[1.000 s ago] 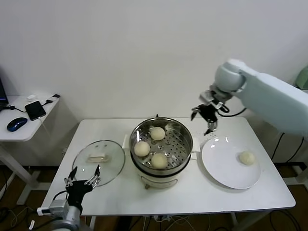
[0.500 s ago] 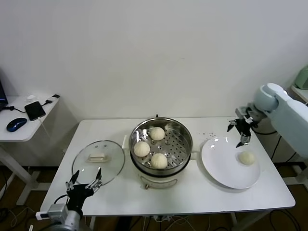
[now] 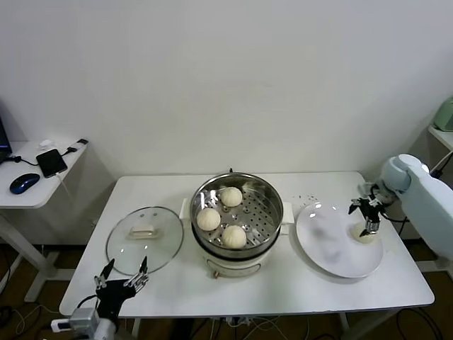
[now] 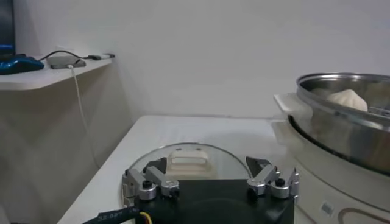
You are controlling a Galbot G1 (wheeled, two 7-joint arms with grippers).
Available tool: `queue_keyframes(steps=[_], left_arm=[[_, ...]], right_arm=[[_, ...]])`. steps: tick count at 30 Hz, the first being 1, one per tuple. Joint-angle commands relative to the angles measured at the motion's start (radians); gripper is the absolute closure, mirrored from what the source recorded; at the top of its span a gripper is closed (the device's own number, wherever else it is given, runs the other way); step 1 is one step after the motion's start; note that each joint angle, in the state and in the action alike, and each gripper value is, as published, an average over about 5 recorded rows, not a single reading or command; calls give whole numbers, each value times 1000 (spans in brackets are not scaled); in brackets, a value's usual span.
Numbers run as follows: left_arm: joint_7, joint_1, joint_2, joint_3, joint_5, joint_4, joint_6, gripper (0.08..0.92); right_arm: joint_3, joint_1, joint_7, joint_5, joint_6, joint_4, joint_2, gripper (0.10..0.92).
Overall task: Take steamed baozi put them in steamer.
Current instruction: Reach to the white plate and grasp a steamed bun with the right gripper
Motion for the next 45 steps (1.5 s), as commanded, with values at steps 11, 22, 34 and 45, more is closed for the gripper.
queue_keyframes(steps=[11,22,34,45], left_arm=[[3,12,-45,-1,12,-1,-1,177],[7,-3,-47,0,21,14,1,177],[9,-12,-44,-1,22,23,4,177],[10,-14,-42,-1,21,27,3,177]], right_arm=[[101,-46,78,-174,34,-127,49,203],[95,-33,87,-183,36,-166,65,203],[92,-40,107,-196,30,-173,75,203],[89,-36,104,-168,21,-167,74,301]])
